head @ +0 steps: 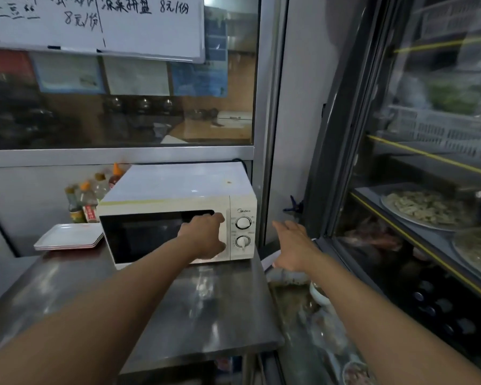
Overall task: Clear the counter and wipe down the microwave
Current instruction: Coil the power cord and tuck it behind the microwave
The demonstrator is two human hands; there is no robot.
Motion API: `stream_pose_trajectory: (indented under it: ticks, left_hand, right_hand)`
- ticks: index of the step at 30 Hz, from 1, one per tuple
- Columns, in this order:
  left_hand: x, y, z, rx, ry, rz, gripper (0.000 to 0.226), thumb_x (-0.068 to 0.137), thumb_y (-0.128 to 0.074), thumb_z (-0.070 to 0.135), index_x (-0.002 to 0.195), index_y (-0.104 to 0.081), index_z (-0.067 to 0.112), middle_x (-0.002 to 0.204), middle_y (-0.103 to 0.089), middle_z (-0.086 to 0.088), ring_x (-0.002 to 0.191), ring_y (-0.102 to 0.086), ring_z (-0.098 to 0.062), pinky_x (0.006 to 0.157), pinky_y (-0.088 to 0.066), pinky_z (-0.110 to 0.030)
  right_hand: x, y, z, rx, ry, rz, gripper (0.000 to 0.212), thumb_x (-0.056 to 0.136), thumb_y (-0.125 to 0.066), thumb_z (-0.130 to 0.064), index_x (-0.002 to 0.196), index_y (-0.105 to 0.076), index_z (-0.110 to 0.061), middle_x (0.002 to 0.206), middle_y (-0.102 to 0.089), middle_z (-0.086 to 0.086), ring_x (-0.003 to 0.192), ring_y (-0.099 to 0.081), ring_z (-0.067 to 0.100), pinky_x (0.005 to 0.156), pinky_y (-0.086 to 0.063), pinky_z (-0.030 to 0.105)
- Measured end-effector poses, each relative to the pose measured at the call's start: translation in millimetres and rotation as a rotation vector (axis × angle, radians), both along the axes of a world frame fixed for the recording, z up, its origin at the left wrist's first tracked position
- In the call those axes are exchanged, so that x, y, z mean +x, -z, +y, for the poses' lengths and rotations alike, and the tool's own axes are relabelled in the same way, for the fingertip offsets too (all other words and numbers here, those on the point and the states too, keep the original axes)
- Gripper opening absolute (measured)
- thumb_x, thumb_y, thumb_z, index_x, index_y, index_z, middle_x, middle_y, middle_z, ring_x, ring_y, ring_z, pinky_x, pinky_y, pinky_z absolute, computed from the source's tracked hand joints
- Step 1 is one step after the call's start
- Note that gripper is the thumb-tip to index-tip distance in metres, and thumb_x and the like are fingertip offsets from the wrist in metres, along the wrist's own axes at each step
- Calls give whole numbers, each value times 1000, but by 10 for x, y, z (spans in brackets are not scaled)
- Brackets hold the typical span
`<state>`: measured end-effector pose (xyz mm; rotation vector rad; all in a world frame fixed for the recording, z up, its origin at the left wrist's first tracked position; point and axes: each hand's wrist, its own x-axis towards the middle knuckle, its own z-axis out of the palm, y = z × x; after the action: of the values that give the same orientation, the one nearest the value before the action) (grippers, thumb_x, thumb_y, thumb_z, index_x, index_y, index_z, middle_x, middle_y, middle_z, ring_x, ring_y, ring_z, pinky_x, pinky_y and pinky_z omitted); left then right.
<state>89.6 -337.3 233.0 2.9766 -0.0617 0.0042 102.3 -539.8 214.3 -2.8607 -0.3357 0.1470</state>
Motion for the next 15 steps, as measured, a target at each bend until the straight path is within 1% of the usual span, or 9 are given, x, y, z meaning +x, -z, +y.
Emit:
stream_pose_trajectory:
  ticks: [4, 7, 12, 15]
  left_hand:
    - [569, -82, 177, 18, 41, -15, 63, 86, -60, 30, 141, -31, 21, 140, -45, -5, 127, -42, -27, 103, -38, -43]
    - [991, -107, 292, 16, 85, -17, 63, 87, -59, 31, 142, -30, 22, 141, -43, -4, 129, -41, -26, 103, -37, -41]
    - [1570, -93, 457, 12, 155, 2, 63, 87, -60, 32, 142, -30, 22, 143, -41, -3, 129, -40, -26, 105, -36, -42]
    - [1846, -95, 503, -2, 179, -7, 64, 86, -62, 33, 141, -32, 21, 142, -43, -4, 129, -41, -26, 104, -37, -42]
  right_hand:
    - [456, -44, 107, -18, 56, -14, 94, 75, -74, -23, 147, -15, -14, 150, -20, 12, 139, -16, 32, 112, -29, 40]
    - [801, -91, 201, -23, 103, -31, 89, 77, -72, -22, 146, -18, -13, 149, -22, 12, 138, -18, 32, 111, -30, 42]
    - [1258, -140, 357, -12, 171, -38, 82, 77, -72, -22, 143, -24, -11, 149, -23, 10, 137, -21, 32, 109, -32, 43]
    - [1480, -131, 400, 2, 191, -25, 83, 78, -72, -23, 144, -23, -11, 150, -21, 10, 138, -18, 32, 110, -31, 44]
